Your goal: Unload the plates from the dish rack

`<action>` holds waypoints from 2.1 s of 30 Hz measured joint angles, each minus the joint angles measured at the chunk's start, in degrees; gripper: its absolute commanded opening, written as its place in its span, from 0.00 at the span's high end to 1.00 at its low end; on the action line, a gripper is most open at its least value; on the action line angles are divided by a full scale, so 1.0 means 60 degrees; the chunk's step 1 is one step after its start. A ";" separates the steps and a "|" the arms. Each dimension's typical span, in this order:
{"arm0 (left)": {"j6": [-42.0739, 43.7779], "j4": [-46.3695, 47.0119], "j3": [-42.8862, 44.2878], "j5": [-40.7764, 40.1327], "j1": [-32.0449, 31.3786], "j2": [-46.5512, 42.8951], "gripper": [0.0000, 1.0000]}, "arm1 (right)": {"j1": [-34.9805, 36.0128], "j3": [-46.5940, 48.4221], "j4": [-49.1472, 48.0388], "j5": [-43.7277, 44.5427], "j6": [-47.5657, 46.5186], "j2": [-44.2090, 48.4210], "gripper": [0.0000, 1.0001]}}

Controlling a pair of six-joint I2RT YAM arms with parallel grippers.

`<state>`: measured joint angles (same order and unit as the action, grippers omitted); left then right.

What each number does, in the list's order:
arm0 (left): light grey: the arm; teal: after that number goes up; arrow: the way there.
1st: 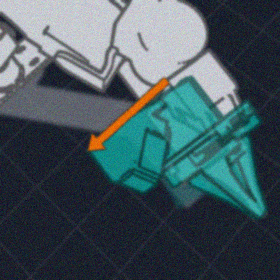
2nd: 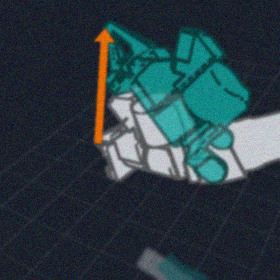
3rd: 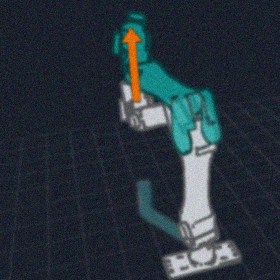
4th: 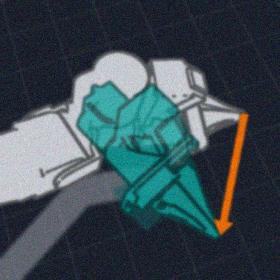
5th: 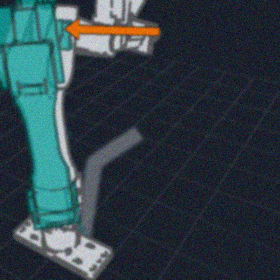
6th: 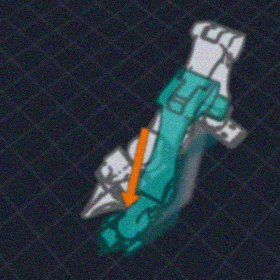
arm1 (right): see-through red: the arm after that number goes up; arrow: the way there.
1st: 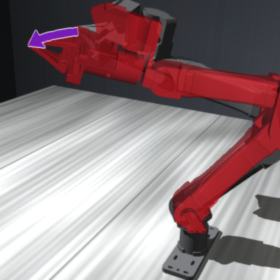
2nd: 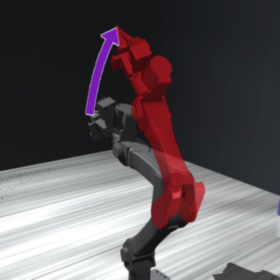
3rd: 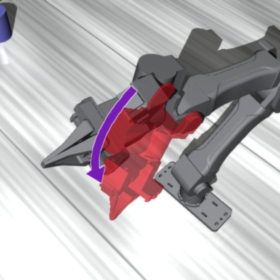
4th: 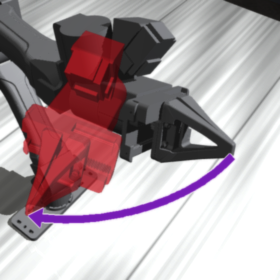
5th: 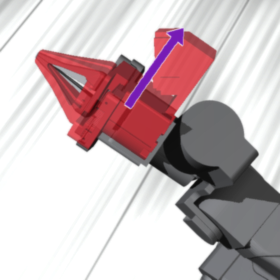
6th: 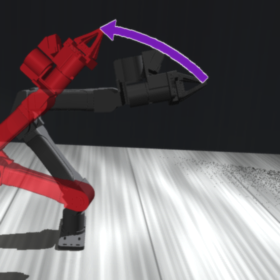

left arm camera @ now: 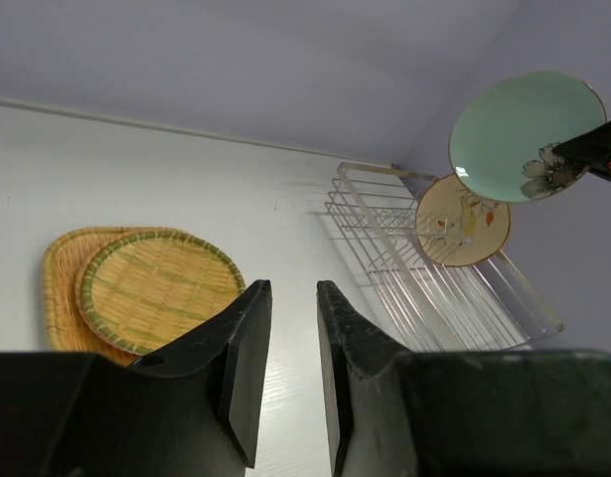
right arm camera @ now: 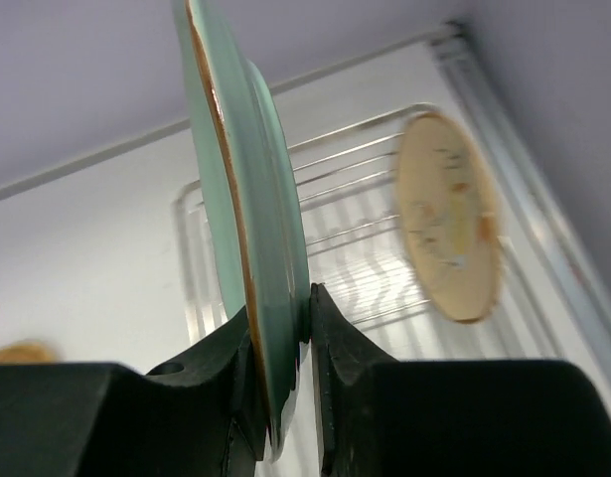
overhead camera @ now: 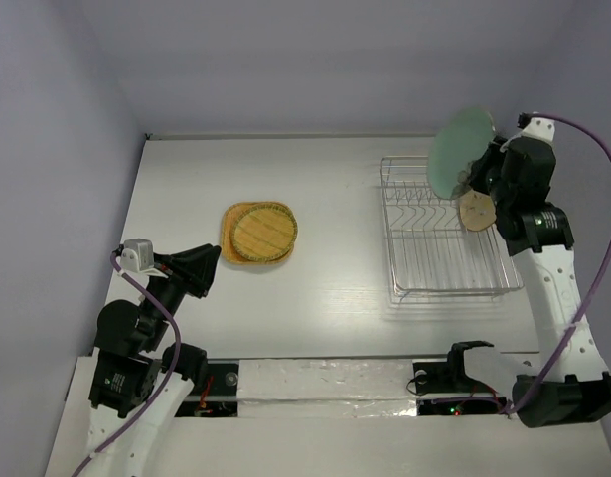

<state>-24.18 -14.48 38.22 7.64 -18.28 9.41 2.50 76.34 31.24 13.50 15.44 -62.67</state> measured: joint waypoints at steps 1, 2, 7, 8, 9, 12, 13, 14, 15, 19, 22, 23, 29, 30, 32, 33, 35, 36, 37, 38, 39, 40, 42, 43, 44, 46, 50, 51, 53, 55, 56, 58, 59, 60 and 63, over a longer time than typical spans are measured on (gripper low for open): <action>-0.0004 0.0000 0.0000 0.0000 0.0000 0.0000 0.77 | 0.0280 0.0000 0.0022 -0.0168 0.0095 0.0098 1.00; -0.0007 0.0000 0.0000 0.0000 0.0000 0.0000 0.77 | 0.0648 -0.0015 0.0047 -0.0299 0.0204 0.0160 1.00; -0.0025 0.0000 0.0000 -0.0004 0.0000 0.0004 0.75 | 0.2320 -0.0597 -0.0025 -0.1767 0.0721 -0.0011 1.00; -0.0025 0.0000 0.0000 -0.0004 0.0000 0.0004 0.74 | 0.2626 -0.0765 -0.0025 -0.2091 0.0776 -0.0146 1.00; -0.0029 0.0000 0.0000 -0.0004 0.0000 0.0004 0.74 | 0.2951 -0.0925 -0.0018 -0.2361 0.0820 -0.0299 1.00; -0.0029 0.0000 0.0000 -0.0007 0.0000 0.0004 0.72 | 0.3796 -0.1432 0.0000 -0.3122 0.0820 -0.0856 1.00; -0.0029 0.0000 0.0000 -0.0004 0.0000 0.0004 0.72 | 0.4051 -0.1566 0.0036 -0.3304 0.0801 -0.1045 1.00; -0.0033 0.0000 0.0000 -0.0004 0.0000 0.0007 0.72 | 0.4273 -0.1719 0.0073 -0.3493 0.0780 -0.1242 1.00; -0.0033 0.0000 0.0000 -0.0004 0.0000 0.0011 0.71 | 0.4430 -0.1865 0.0076 -0.3636 0.0747 -0.1384 1.00; -0.0033 0.0000 0.0000 -0.0004 0.0000 0.0029 0.71 | 0.4911 -0.2568 0.0040 -0.4131 0.0627 -0.1727 1.00; -0.0044 0.0000 0.0000 -0.0007 0.0000 0.0051 0.70 | 0.5071 -0.3085 -0.0055 -0.4521 0.0601 -0.1880 1.00; -0.0051 0.0000 0.0000 -0.0007 0.0000 0.0062 0.70 | 0.5115 -0.3213 -0.0127 -0.4623 0.0605 -0.2011 1.00; -0.0058 0.0000 0.0000 -0.0022 0.0000 0.0178 0.68 | 0.5202 -0.3676 -0.1086 -0.5053 0.0794 -0.3264 0.99; -0.0058 0.0004 0.0000 -0.0022 0.0000 0.0197 0.68 | 0.5220 -0.3701 -0.1264 -0.5111 0.0849 -0.3340 0.97; -0.0058 0.0000 0.0000 -0.0025 0.0000 0.0248 0.68 | 0.5246 -0.3727 -0.1534 -0.5067 0.0907 -0.3388 0.83; -0.0058 0.0000 0.0000 -0.0025 0.0000 0.0277 0.67 | 0.5271 -0.3734 -0.1606 -0.5005 0.0940 -0.3388 0.79; -0.0058 0.0000 0.0000 -0.0025 0.0000 0.0310 0.67 | 0.5286 -0.3734 -0.1668 -0.4779 0.1002 -0.3413 0.75; -0.0058 0.0000 0.0000 -0.0025 0.0000 0.0331 0.67 | 0.5289 -0.3734 -0.1705 -0.4594 0.1038 -0.3472 0.70; -0.0058 0.0004 0.0000 -0.0025 0.0004 0.0346 0.67 | 0.5286 -0.3730 -0.1723 -0.4382 0.1071 -0.3555 0.66; -0.0058 0.0000 0.0000 -0.0025 0.0004 0.0361 0.67 | 0.5289 -0.3730 -0.1716 -0.4105 0.1071 -0.3668 0.63; -0.0058 0.0000 0.0000 -0.0025 0.0004 0.0364 0.66 | 0.5286 -0.3730 -0.1690 -0.3814 0.1078 -0.3818 0.55; -0.0058 0.0000 0.0000 -0.0022 0.0004 0.0368 0.66 | 0.5286 -0.3730 -0.1654 -0.3592 0.1096 -0.3978 0.53; -0.0058 0.0000 0.0000 -0.0022 0.0004 0.0375 0.66 | 0.5286 -0.3734 -0.1599 -0.3151 0.1082 -0.4244 0.45; -0.0058 0.0000 0.0000 -0.0022 0.0004 0.0379 0.66 | 0.5271 -0.3734 -0.1563 -0.2980 0.1100 -0.4353 0.44; -0.0058 0.0000 0.0000 -0.0025 0.0004 0.0379 0.66 | 0.5260 -0.3741 -0.1555 -0.2849 0.1078 -0.4437 0.43; -0.0058 0.0004 0.0000 -0.0022 0.0004 0.0393 0.66 | 0.5268 -0.3803 -0.1559 -0.2707 0.1075 -0.4499 0.41; -0.0058 0.0004 0.0000 -0.0022 0.0004 0.0412 0.66 | 0.5268 -0.3825 -0.1552 -0.2634 0.1086 -0.4517 0.34; -0.0058 0.0004 0.0000 -0.0022 0.0004 0.0412 0.66 | 0.5271 -0.3825 -0.1566 -0.2634 0.1078 -0.4521 0.29; -0.0058 0.0004 0.0000 -0.0018 0.0004 0.0412 0.66 | 0.5271 -0.3825 -0.1614 -0.2634 0.1089 -0.4546 0.25; -0.0058 0.0004 0.0000 -0.0022 0.0004 0.0412 0.66 | 0.5300 -0.3821 -0.1643 -0.2637 0.1122 -0.4554 0.19; -0.0058 0.0004 0.0000 -0.0022 0.0004 0.0412 0.66 | 0.5322 -0.3814 -0.1654 -0.2637 0.1140 -0.4550 0.17; -0.0058 0.0004 0.0000 -0.0022 0.0004 0.0412 0.66 | 0.5391 -0.3778 -0.1632 -0.2612 0.1140 -0.4535 0.16; -0.0058 0.0004 0.0000 -0.0018 0.0004 0.0412 0.65 | 0.5431 -0.3745 -0.1566 -0.2554 0.1140 -0.4506 0.16; -0.0058 0.0004 0.0000 -0.0018 0.0004 0.0412 0.65 | 0.5475 -0.3697 -0.1486 -0.2463 0.1144 -0.4462 0.16; -0.0058 0.0004 0.0000 -0.0018 0.0004 0.0412 0.66 | 0.5606 -0.3472 -0.1268 -0.2306 0.1173 -0.4127 0.32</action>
<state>-24.53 -14.46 38.22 7.53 -18.26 11.88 36.14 55.51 23.64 -0.34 22.48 -87.44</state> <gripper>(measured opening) 0.342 0.823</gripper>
